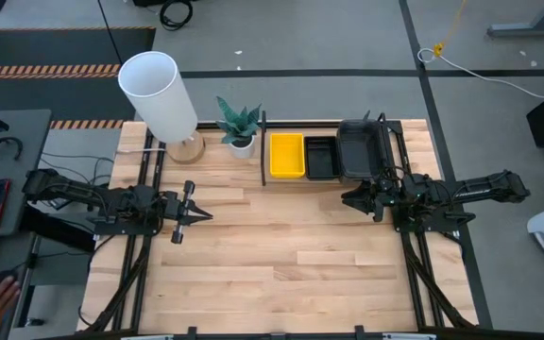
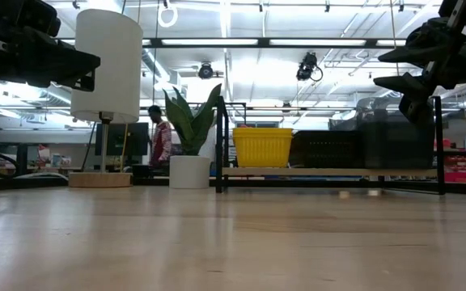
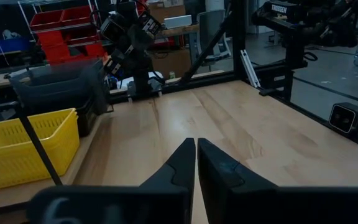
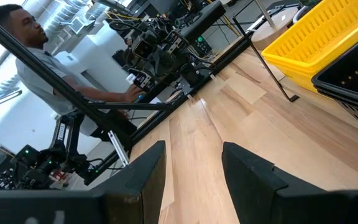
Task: Stack baskets on shelf by color
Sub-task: Return to Home Position
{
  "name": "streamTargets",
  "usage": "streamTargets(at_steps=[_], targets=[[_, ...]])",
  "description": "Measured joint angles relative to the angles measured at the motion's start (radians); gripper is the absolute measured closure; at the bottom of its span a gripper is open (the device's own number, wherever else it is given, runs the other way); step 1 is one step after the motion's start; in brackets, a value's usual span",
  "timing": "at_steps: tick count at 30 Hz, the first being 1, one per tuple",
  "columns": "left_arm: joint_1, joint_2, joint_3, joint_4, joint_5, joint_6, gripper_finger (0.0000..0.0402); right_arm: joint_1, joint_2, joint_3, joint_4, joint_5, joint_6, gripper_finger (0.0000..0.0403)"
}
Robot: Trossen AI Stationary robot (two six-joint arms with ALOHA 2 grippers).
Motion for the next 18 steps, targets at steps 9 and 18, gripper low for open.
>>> streamTargets(at_steps=[9,18], targets=[[0.000,0.000,0.000,0.000,0.000,0.000,0.0366,0.000,0.000,0.000,0.000,0.000,0.000,0.0240],[0.000,0.000,0.000,0.000,0.000,0.000,0.0378,0.000,0.000,0.000,0.000,0.000,0.000,0.0240]])
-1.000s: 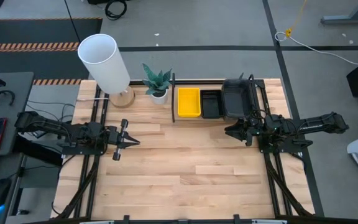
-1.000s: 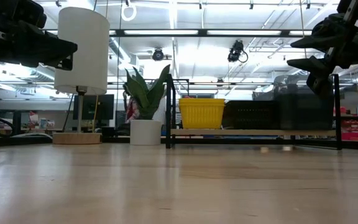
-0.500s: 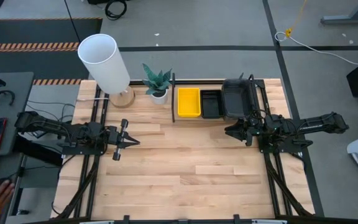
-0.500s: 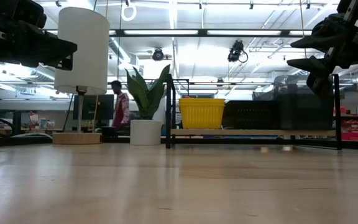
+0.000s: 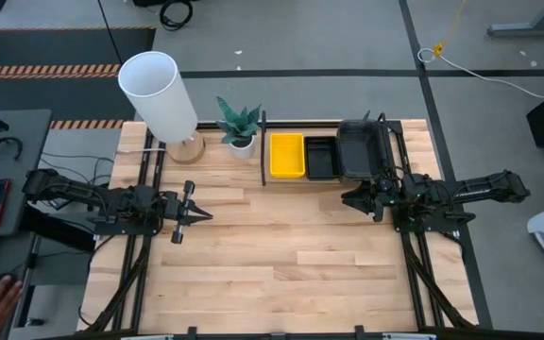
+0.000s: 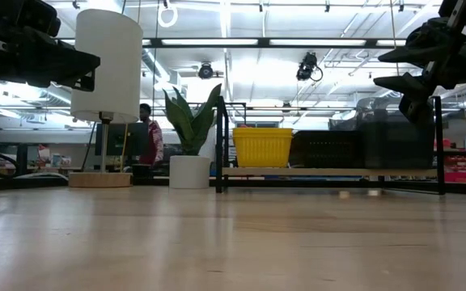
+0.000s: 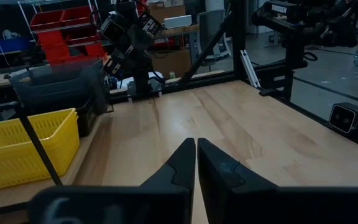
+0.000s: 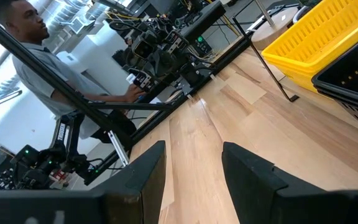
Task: Stack baskets on shelf by color
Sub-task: Return to Home Position
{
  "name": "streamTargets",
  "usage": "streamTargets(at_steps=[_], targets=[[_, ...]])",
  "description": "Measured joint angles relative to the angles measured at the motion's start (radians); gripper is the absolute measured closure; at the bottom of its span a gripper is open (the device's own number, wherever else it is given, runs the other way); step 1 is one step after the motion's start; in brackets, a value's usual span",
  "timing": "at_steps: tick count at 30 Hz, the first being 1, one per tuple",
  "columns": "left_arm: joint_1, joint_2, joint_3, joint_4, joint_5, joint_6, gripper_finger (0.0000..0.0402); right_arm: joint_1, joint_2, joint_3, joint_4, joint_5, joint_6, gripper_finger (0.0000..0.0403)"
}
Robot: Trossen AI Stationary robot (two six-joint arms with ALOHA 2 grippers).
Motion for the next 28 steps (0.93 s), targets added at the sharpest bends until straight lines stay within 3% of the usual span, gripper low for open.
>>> streamTargets(at_steps=[28], targets=[[0.000,0.000,0.000,0.000,0.000,0.000,0.0372,0.000,0.000,0.000,0.000,0.000,0.000,0.0240]])
